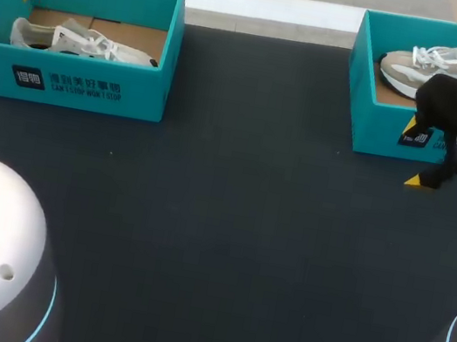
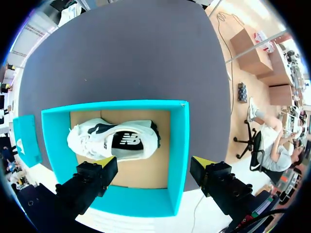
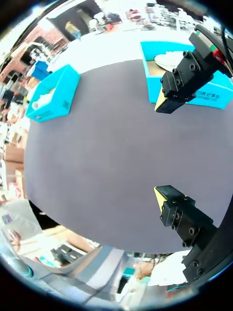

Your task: Take the shoe out of the shoebox, open the shoe tongue, remove and reinsert the insole, then place the shoe into the shoebox

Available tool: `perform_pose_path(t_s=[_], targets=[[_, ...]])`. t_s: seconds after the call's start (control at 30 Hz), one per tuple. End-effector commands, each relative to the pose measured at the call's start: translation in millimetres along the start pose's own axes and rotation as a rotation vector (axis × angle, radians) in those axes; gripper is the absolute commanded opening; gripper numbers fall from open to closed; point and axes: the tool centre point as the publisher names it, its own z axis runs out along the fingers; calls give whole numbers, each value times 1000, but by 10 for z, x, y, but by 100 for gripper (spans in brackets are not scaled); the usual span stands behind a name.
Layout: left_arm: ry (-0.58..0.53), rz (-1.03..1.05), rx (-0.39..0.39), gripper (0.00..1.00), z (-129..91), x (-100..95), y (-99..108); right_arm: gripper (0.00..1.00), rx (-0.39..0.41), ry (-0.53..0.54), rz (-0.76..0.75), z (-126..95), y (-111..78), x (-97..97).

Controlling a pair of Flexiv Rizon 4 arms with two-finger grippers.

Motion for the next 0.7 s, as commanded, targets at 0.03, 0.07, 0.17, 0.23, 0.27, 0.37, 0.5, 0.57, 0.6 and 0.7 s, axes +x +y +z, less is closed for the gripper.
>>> perform_pose_path(t_s=[0.03, 0.07, 0.17, 0.23, 0.27, 0.37, 0.5, 0.57, 0.6, 0.7], targets=[[5, 0, -9, 100, -48, -13, -67, 100, 67, 25, 398, 105, 91, -565], [5, 0, -9, 100, -48, -13, -67, 100, 67, -3, 495, 104, 75, -698], [5, 0, -9, 100, -48, -13, -67, 100, 68, -62, 685, 89, 86, -988], [5, 0, -9, 100, -48, -13, -67, 100, 102, -118, 814, 64, 99, -1157], [5, 0, -9, 100, -48, -13, -67, 100, 108, -150, 874, 54, 96, -1252], [5, 0, -9, 100, -48, -13, -67, 100, 162, -207, 1116, 9, -8, -1507], [5, 0, -9, 100, -48, -13, -67, 100, 164, -198, 1172, -20, -54, -1578], [5, 0, -9, 100, -48, -13, -67, 100, 164, -198, 1172, -20, -54, -1578], [5, 0, -9, 100, -48, -13, -67, 100, 164, -198, 1172, -20, -54, -1578], [5, 0, -9, 100, -48, -13, -67, 100, 164, -198, 1172, -20, -54, -1578]])
